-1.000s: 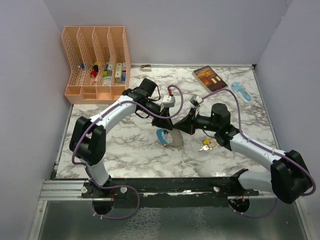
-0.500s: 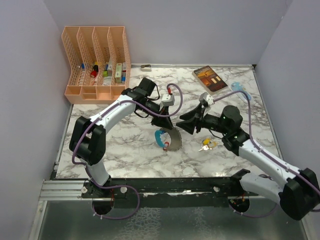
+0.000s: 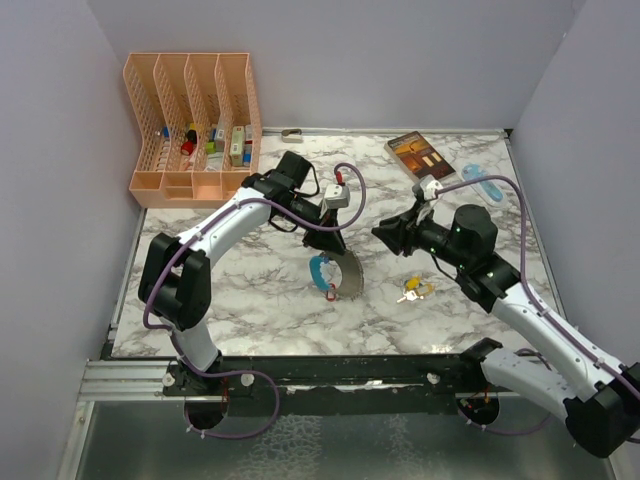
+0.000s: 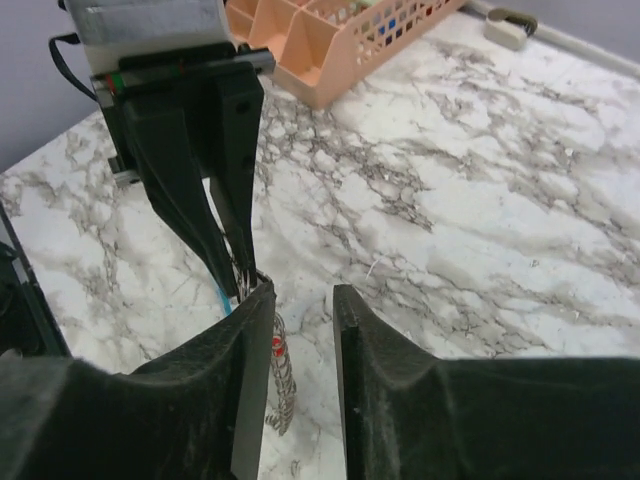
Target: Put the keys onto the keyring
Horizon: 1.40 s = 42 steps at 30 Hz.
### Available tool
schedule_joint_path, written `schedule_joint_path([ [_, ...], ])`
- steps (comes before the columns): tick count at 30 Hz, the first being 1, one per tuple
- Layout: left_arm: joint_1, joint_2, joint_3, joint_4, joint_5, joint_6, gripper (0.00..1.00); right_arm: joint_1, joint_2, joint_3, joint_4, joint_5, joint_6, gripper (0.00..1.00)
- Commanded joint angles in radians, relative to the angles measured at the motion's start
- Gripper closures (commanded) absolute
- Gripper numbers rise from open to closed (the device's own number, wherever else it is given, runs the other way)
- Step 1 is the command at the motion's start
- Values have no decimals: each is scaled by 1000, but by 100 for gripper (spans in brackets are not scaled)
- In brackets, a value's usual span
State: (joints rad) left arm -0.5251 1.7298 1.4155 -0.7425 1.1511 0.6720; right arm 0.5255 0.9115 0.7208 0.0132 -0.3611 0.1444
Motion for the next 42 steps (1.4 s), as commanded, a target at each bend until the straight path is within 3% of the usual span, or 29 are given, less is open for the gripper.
schedule_joint_path([
  [1, 2, -26, 17, -1, 6, -1, 100, -4, 19, -13, -63, -67, -9, 71],
  [11, 2, -20, 17, -9, 32, 2, 100, -4, 203, -8, 94, -326, 19, 80],
  [21, 2, 6, -10, 15, 11, 0, 100, -4, 242, 10, 124, -357, 21, 74],
  [42, -2, 36, -21, 26, 10, -4, 100, -4, 315, 33, 163, -338, 2, 78],
])
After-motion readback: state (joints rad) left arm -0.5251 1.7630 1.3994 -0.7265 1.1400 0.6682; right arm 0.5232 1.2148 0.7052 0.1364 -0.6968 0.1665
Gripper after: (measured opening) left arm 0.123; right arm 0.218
